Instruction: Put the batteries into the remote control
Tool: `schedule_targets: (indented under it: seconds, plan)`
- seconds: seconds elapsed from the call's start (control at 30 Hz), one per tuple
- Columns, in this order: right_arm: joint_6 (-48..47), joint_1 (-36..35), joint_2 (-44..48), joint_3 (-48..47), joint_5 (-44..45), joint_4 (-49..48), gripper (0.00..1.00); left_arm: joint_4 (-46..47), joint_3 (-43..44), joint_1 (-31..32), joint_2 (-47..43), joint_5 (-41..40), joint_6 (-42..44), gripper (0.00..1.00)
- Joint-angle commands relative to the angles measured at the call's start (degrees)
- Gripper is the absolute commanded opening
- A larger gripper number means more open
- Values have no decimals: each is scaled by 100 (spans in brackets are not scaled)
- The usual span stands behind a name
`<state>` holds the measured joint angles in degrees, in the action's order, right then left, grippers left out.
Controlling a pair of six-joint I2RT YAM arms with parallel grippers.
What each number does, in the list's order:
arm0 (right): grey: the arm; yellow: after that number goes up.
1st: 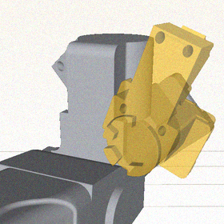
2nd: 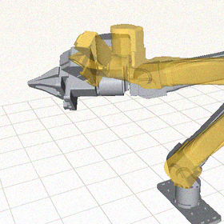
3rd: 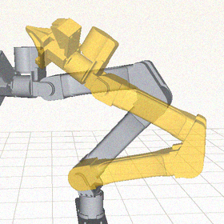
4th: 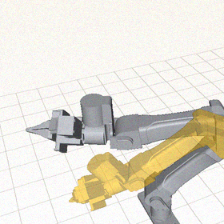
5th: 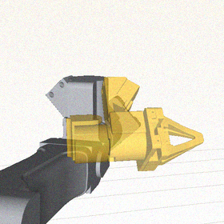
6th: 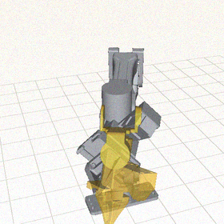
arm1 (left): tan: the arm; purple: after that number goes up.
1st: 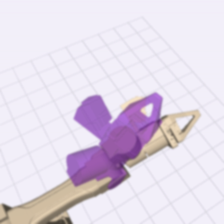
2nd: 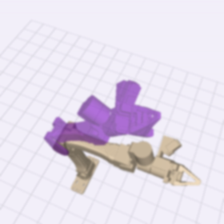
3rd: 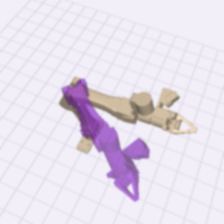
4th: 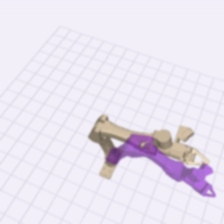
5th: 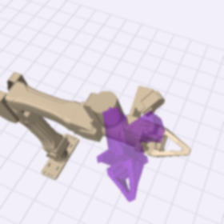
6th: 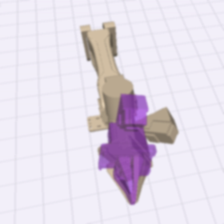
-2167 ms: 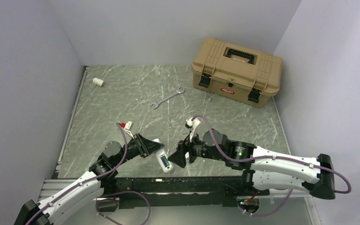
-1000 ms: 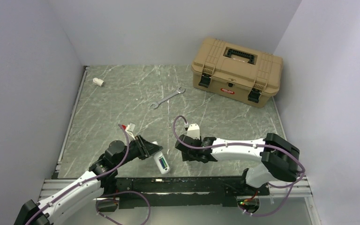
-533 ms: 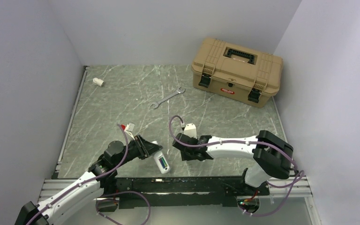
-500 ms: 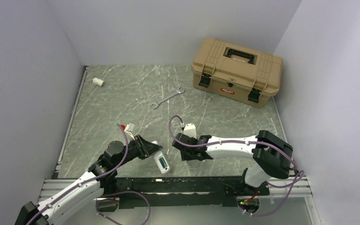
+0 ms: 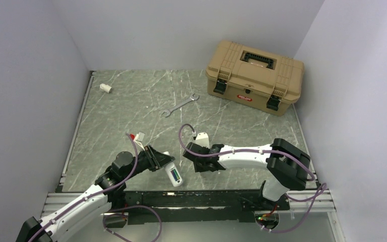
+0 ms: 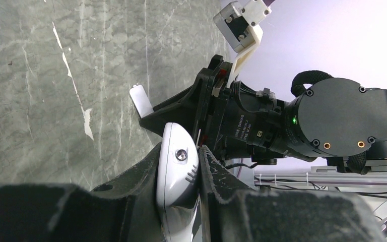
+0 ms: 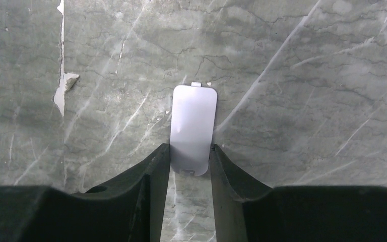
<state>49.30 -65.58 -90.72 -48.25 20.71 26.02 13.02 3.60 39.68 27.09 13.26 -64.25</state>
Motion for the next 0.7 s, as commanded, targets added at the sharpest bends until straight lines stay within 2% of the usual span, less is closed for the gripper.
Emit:
schedule_targets:
  seconds: [0.0,0.23,0.67]
  plan:
    - [79,21,-67,-132,90,337,36,350,104,18,-40,96,-18,0]
    - [-4,24,118,-10,222,472,34,433,98,22,30,94,-18,0]
    - [-1068,19,1729,631,-48,-176,32,1113,-14,15,571,2,-193,0]
